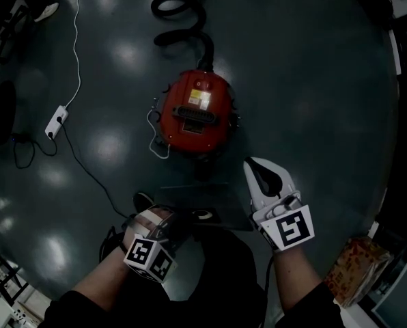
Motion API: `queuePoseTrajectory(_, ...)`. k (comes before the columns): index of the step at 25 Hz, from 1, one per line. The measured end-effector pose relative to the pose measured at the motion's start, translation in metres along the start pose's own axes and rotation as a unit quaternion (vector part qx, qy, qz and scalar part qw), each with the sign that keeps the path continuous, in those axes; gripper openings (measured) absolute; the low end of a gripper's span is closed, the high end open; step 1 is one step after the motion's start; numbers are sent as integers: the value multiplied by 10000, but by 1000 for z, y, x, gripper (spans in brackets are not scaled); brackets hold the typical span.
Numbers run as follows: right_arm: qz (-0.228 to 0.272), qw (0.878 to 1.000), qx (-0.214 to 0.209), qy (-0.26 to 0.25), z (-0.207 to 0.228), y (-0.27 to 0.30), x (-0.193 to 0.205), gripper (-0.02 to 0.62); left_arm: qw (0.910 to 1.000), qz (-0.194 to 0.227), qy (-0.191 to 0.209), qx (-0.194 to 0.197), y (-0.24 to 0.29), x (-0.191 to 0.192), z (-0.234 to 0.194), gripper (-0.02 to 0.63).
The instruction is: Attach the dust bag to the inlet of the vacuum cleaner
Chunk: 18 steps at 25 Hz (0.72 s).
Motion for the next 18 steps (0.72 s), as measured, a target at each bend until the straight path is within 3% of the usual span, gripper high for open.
queuePoseTrajectory(13, 5, 9985, -514, -202, 45, 73, 80, 2, 9989, 453, -86, 104, 49, 59, -8, 26)
queuePoseTrajectory(18, 226, 9968, -731, -218, 46, 90, 99, 2, 9984, 533, -29, 177, 61, 75, -12, 26)
Point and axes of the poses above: the fingertips, and each gripper's own axes: y forward along the fingers, z to its right, x out of its underside, the point moved 5 cm from there along -y, backward along the fingers, and after that the axes turned 7 degrees about z, right-handed, at the moved point
